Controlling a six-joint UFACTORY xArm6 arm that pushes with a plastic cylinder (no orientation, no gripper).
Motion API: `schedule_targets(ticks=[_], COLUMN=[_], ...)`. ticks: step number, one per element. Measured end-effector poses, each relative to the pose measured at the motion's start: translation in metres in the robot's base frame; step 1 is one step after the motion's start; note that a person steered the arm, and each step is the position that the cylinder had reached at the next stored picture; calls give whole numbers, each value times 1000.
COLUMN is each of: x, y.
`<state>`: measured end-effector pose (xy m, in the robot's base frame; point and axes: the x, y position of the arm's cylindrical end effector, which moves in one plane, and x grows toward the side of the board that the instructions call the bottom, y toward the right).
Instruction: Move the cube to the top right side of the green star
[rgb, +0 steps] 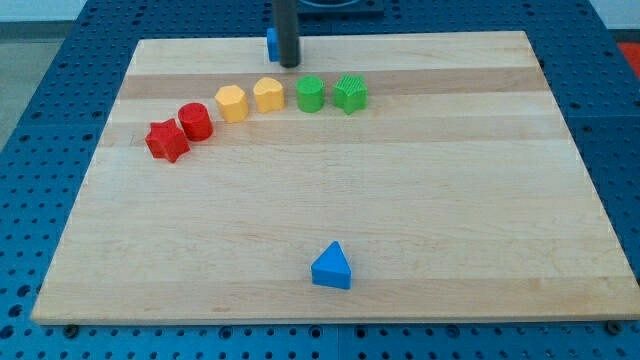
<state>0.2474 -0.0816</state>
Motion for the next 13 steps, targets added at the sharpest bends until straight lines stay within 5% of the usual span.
schedule_targets(ticks=[2, 3, 8, 11, 13], x=[5, -39, -4, -7, -36], y=[-81, -58, 42, -50, 47])
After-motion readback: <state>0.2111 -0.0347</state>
